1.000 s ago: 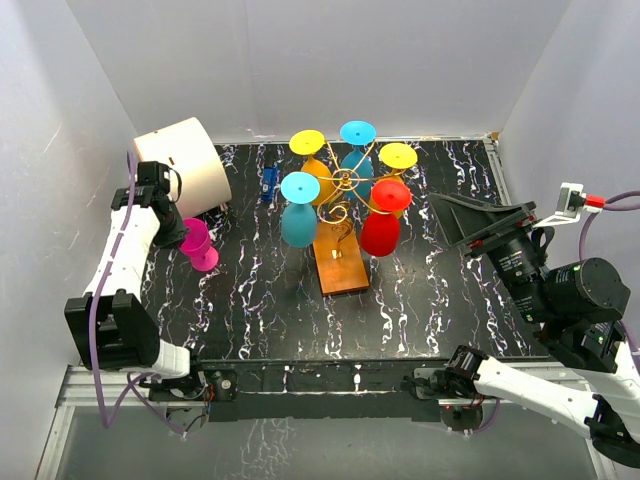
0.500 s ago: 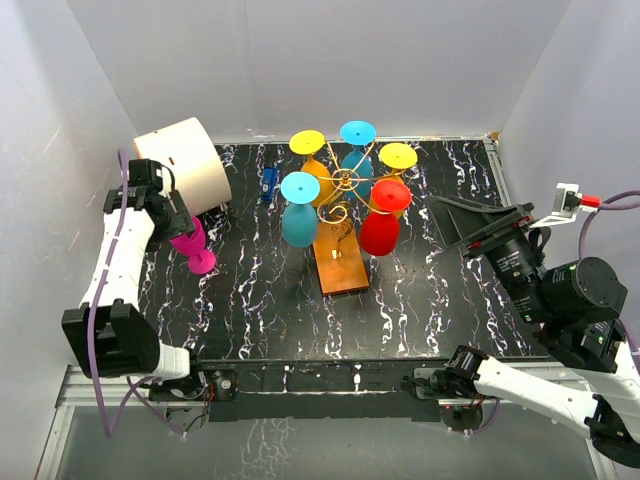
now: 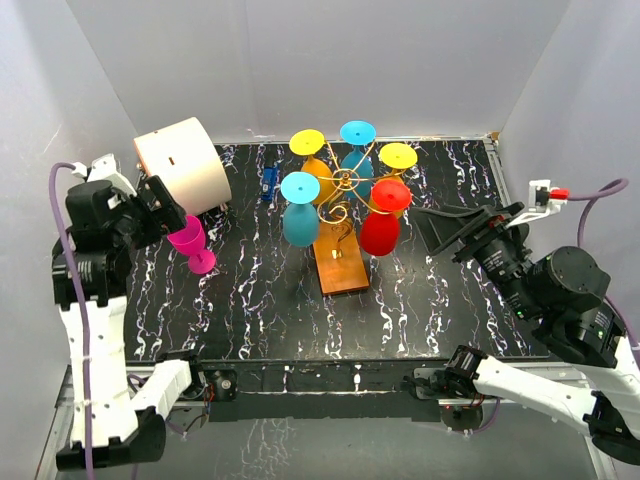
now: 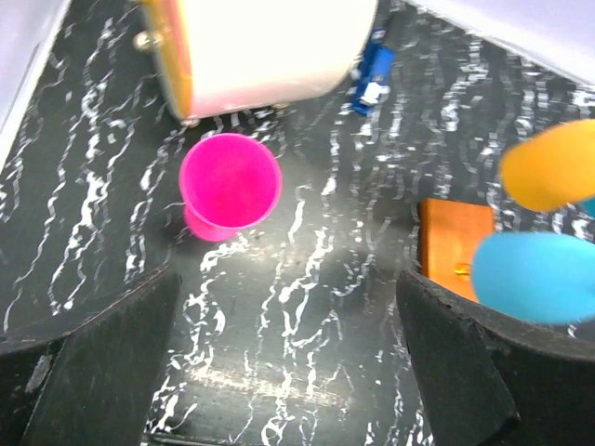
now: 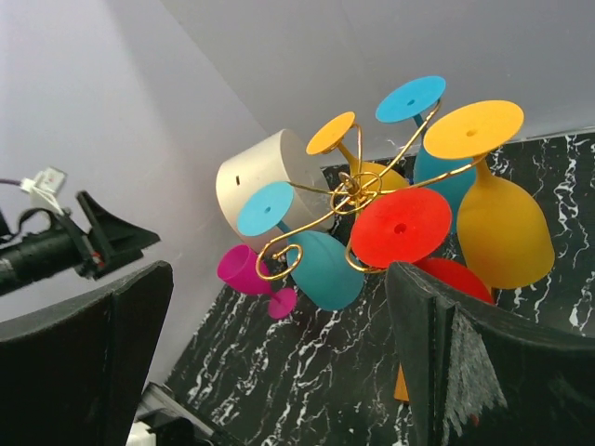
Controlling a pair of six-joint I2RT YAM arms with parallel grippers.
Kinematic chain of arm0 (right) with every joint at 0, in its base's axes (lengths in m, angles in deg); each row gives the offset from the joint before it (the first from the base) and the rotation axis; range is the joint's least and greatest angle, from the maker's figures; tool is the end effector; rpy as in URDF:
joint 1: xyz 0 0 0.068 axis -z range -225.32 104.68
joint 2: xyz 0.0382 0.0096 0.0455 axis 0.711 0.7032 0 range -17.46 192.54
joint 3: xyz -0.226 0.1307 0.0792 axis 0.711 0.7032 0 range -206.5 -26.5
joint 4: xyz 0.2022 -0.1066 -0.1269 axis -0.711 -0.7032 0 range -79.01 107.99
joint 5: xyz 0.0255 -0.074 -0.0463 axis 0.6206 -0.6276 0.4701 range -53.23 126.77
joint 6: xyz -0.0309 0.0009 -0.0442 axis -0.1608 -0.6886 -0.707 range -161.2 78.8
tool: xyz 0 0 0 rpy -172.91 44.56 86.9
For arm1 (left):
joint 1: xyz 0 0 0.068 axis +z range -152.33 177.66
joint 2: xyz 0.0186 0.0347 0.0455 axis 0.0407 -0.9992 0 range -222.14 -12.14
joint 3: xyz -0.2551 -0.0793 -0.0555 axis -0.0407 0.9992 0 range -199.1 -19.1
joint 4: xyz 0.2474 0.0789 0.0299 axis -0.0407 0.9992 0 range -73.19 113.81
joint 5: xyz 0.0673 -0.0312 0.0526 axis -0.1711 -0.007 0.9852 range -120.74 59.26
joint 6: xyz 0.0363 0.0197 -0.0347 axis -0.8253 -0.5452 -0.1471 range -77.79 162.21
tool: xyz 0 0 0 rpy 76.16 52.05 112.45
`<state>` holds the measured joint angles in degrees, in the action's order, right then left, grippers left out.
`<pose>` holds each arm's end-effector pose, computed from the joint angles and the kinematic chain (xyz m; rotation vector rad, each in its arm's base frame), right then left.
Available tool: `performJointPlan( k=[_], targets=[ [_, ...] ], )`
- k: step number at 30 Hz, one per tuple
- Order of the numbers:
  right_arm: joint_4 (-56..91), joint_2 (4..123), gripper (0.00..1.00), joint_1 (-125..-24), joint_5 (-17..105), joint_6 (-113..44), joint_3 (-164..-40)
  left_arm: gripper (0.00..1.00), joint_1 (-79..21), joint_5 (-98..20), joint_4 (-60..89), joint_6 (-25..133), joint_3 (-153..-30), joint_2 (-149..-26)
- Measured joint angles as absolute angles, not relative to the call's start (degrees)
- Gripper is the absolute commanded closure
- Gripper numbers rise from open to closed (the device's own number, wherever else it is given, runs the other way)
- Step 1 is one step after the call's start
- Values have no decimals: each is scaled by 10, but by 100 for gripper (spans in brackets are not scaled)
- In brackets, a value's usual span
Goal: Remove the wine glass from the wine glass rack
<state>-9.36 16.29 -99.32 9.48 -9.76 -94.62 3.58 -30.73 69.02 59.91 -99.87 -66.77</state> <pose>0.0565 0.0501 0.4608 0.1079 1.5187 0.8641 0.1582 0.0163 0.4424 -0.4150 1.9852 -0.1298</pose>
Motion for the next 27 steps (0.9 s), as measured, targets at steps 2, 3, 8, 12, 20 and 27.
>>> performJointPlan(
  k=[2,3,8,12,20,27],
  targets=[
    [-110,180,2,-993,107,-114,-965,1,36,-342,690,595,-1009,-650],
    [-118,192,2,-993,116,-124,-978,1,36,-359,688,593,-1015,-645],
    [-139,251,2,-993,167,-167,-1035,1,36,-420,667,590,-1024,-641],
    [-154,304,2,-993,217,-196,-1074,1,36,-468,652,585,-1015,-641],
    [-199,455,2,-993,292,-232,-1174,1,30,-535,635,574,-972,-624],
    [-221,544,2,-993,312,-245,-1213,1,8,-536,636,558,-966,-603]
  ],
)
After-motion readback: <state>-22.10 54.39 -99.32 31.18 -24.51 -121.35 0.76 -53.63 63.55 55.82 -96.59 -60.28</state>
